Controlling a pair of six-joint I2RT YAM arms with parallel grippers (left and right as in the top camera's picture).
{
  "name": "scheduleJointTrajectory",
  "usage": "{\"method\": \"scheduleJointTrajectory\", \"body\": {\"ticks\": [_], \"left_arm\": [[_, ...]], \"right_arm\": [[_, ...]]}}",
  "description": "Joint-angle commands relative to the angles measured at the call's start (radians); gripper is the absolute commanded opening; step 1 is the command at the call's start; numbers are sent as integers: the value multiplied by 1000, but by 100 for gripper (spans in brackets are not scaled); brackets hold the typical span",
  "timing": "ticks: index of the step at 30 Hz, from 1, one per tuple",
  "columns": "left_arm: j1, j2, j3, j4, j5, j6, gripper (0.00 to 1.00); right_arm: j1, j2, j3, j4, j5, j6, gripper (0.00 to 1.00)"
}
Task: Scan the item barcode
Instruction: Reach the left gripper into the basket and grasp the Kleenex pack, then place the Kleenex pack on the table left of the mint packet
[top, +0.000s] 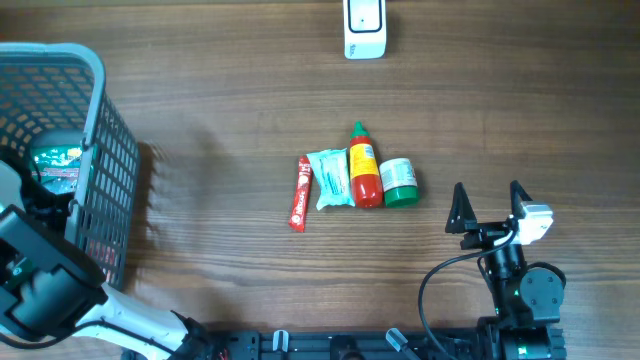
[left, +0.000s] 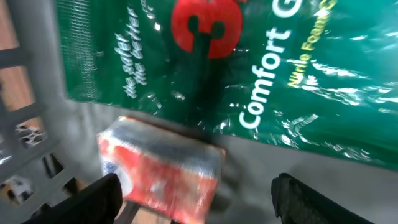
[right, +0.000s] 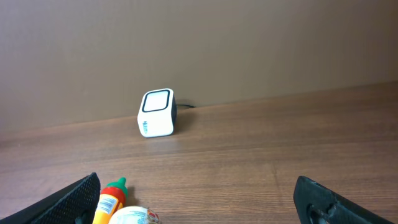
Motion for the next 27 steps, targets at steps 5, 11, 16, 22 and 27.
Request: {"method": "scheduleJointTrajectory", "body": {"ticks": [5,11,16,22,27], "left_arm": [[-8,9,-114,116,13,5,44],[-8,7,-88,84,24,5,4],[-8,-7,163,-120,23,5,4],[-8,-99,522,-302,24,5,4],[-26,-296,614,-301,153,5,4]], "right_arm": [[3,-7,-1,2,-10,-18,100],[3,-7,-1,2,-10,-18,100],[3,-7,-1,2,-9,-18,100],[3,-7,-1,2,-10,-18,100],[3,-7,-1,2,-10,-18,100]]}}
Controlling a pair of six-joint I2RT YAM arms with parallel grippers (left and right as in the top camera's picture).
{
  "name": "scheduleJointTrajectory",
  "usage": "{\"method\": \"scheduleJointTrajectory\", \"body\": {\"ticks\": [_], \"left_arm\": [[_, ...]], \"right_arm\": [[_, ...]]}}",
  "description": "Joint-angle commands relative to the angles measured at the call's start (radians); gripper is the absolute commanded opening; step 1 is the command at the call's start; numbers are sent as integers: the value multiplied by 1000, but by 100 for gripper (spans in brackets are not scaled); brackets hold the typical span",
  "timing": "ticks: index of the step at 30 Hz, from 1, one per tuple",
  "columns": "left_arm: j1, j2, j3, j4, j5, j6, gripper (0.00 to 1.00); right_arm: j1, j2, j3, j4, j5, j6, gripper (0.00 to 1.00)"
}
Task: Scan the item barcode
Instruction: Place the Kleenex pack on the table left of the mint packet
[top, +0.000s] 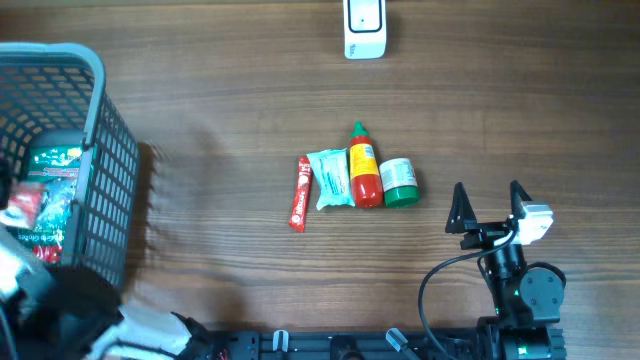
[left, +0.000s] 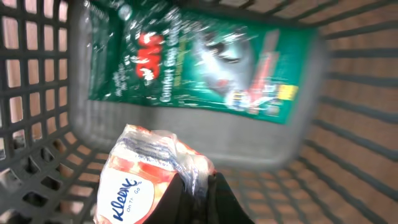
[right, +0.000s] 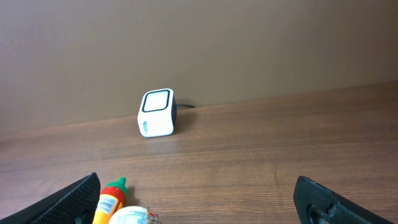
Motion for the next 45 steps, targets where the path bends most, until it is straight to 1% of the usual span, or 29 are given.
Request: {"method": "scheduleJointTrajectory", "body": {"ticks": [1,4,7,9,10,12,13,14,16,18,20,22,23,26,28,31,33,35,39,40,41,42,44,45], "left_arm": [[-34,-174,31,7,157,2,4],[-105,-271,31,6,277,2,4],[-276,-347,31,-14,278,3,4],[-420,-369,29,-31,250,2,4],[-525,-372,29,-40,212,2,4],[-664,-371,15,-38,159,2,4],[-758,-371,-7,-32,122,-11,4],[-822,-370,-26,-31,95,-34,4],[-967,-369,-87,-30,28,-129,4],[-1091,-369,-166,-16,-37,-233,4],[-1228,-369,-298,55,-101,-376,4],[-1289,-369,-392,144,-115,-427,4],[-1313,-368,-439,203,-118,-430,4],[-1381,-354,-626,484,-118,-430,4],[-1403,-331,-732,663,-118,-430,4],[-1404,-275,-841,853,-118,-430,4],[-1404,-217,-877,925,-118,-430,4],[-1404,-145,-880,937,-118,-430,4],[-1403,-58,-880,954,-127,-429,4],[-1403,-49,-880,955,-132,-429,12],[-1402,-48,-880,954,-133,-428,48],[-1402,-51,-880,954,-132,-424,63],[-1397,-77,-870,937,-133,-413,82],[-1390,-92,-859,917,-133,-409,86]], "right_arm": [[3,-7,-1,2,-9,-18,100],[3,-7,-1,2,-9,-17,100],[3,-7,-1,2,-10,-18,100],[3,-7,-1,2,-9,-18,100],[3,-7,-1,2,-10,-17,100],[3,-7,-1,2,-9,-17,100],[3,-7,-1,2,-9,-17,100],[3,-7,-1,2,-10,-18,100],[3,-7,-1,2,-10,-17,100],[3,-7,-1,2,-9,-18,100],[3,-7,-1,2,-10,-18,100],[3,-7,-1,2,-9,-18,100],[3,-7,-1,2,-10,-18,100],[3,-7,-1,2,-10,-18,100],[3,-7,-1,2,-9,-18,100],[3,-7,-1,2,-9,-18,100],[3,-7,-1,2,-10,-18,100],[3,-7,-1,2,-9,-18,99],[3,-7,-1,2,-9,-18,100],[3,-7,-1,2,-9,-17,100],[3,-7,-1,2,-9,-17,100],[3,-7,-1,2,-10,-18,100],[3,-7,-1,2,-9,-17,100],[3,-7,-1,2,-9,-17,100]]}}
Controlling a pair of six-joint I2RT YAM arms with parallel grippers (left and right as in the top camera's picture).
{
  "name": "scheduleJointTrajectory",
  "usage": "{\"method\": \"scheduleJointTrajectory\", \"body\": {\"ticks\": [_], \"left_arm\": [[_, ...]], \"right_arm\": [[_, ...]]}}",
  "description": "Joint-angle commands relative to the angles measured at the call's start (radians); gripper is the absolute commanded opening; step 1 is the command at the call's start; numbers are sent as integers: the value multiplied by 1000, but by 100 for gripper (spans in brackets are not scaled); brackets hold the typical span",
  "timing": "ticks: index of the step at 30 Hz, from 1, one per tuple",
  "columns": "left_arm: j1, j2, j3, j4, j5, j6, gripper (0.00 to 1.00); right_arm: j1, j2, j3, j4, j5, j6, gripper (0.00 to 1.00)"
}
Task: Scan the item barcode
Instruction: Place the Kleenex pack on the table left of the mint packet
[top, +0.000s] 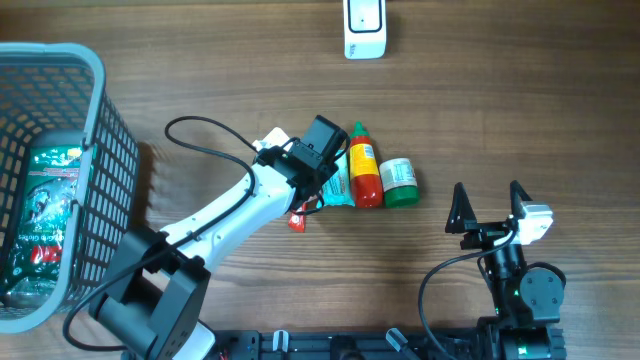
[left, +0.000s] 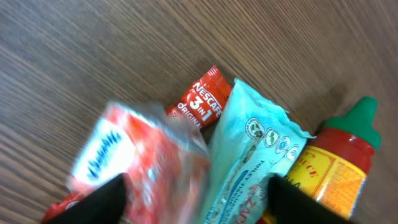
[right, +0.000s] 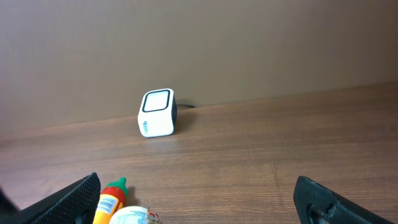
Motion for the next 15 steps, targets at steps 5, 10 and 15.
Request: {"method": "scheduleJointTrajectory", "body": {"ticks": [5,10,15], "left_arm": [[92,-208,125,-96,-27,206,100],[172,-386,220,-96,-62,336,100],[281,-590,248,-96,-341,394,100]], "right_arm": [[2,-7,-1,2,-9,-18,100],[2,-7,-1,2,-9,-17,100],[2,-7,-1,2,-10,-18,100]]}}
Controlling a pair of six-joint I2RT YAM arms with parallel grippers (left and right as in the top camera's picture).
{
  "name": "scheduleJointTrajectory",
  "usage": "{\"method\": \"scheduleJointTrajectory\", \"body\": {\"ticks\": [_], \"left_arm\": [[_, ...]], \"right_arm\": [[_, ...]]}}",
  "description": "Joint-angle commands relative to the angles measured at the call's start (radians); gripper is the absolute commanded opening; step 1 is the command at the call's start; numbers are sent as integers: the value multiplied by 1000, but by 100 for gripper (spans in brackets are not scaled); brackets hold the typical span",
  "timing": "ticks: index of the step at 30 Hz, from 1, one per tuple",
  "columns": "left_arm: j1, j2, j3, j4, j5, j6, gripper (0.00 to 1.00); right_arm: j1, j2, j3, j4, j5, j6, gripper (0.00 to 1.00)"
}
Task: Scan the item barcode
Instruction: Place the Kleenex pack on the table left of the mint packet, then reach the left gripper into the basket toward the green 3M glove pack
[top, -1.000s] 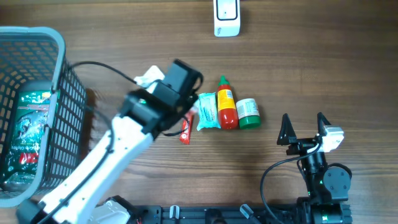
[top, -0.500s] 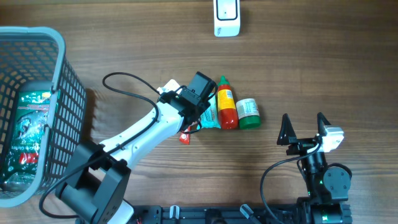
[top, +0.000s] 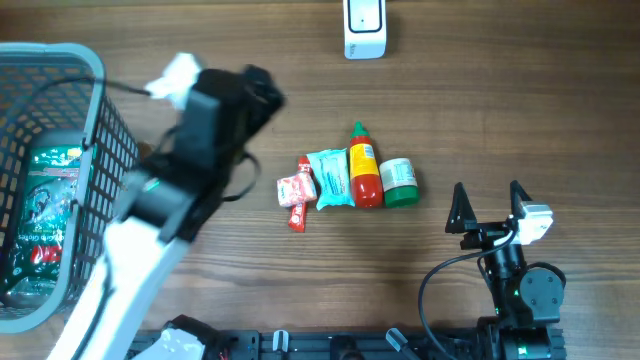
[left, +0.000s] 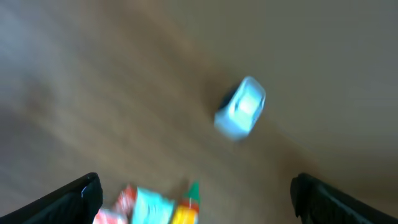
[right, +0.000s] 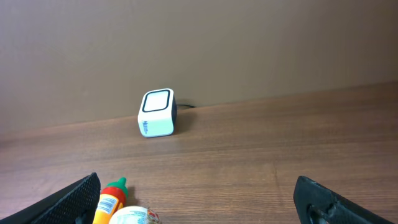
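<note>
The white barcode scanner stands at the table's far edge, also visible as a blurred scanner and as a scanner. A red-and-white tissue pack lies on the table, left of a light-blue packet and touching a red coffee sachet. My left gripper is open and empty, blurred, up to the left of that row. Its fingers show at the frame's lower corners. My right gripper stands open and empty at the front right.
A red sauce bottle and a green-lidded jar complete the row. A grey basket at the left holds a green package. The left arm's cable hangs near the basket's rim.
The tissue pack was between my left gripper's fingers at the row of items. Now it lies on the table there, and the left gripper is empty, away to the upper left.
My left gripper was open over the tissue pack inside the basket. Then it was shut on the pack, above the basket's floor. Later it had the pack at the row of items mid-table. Now the pack rests there and the gripper is clear. The right arm stayed still.
</note>
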Motion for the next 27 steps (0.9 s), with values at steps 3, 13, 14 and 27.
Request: {"method": "scheduleJointTrajectory", "body": {"ticks": [3,13,14,27], "left_arm": [[175,-202,21,-2,-419,-8,100],[747,-197,21,87,-505,-74,100],[809,-167,21,86,-479,-81,100],[1188,196,21,-195,21,-670,100]], "right_arm": [[2,-7,-1,2,-9,-18,100],[2,-7,-1,2,-9,-18,100],[2,-7,-1,2,-9,-18,100],[2,-7,-1,2,-9,-18,100]]}}
